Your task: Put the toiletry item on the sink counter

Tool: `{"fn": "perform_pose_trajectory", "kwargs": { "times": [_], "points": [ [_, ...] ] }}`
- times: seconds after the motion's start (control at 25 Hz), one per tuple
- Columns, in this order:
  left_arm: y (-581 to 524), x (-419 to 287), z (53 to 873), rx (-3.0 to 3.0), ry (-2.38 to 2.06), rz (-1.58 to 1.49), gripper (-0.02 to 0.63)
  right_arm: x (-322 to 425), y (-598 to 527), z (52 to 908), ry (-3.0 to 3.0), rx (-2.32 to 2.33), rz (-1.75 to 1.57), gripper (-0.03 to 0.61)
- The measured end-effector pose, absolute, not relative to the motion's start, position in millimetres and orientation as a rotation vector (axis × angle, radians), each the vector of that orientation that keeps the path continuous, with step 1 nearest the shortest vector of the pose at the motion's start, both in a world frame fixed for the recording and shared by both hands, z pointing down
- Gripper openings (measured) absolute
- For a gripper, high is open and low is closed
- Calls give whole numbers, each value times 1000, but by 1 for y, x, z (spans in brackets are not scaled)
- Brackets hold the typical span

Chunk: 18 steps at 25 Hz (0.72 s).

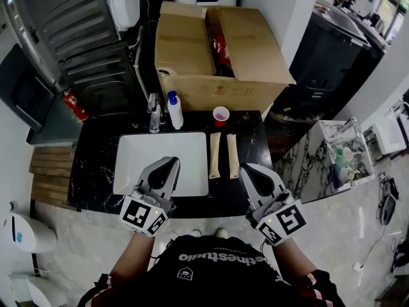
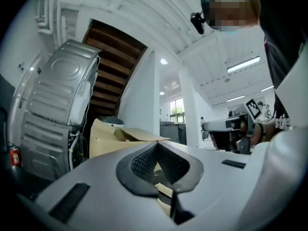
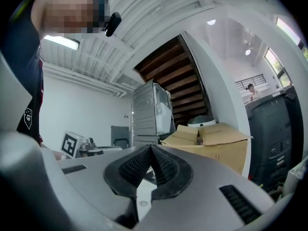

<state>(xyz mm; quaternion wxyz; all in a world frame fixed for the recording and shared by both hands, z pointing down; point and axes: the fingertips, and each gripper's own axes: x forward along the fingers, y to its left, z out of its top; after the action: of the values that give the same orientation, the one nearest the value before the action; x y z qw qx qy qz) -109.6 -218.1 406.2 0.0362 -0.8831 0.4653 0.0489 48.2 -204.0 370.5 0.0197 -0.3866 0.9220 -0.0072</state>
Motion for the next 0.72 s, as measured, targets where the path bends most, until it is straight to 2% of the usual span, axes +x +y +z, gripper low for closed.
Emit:
{"fn": "perform_pose_trajectory", "kwargs": {
  "times": [0.16,0.72],
  "points": [
    [-199,-98,399,-2691,1307,66,14,40,-207,378,2890,-1195,-29,38],
    [-199,-93,394,-2699,1305,116,14,41,-206,381,2897,-1209,-5,38]
  ]
}}
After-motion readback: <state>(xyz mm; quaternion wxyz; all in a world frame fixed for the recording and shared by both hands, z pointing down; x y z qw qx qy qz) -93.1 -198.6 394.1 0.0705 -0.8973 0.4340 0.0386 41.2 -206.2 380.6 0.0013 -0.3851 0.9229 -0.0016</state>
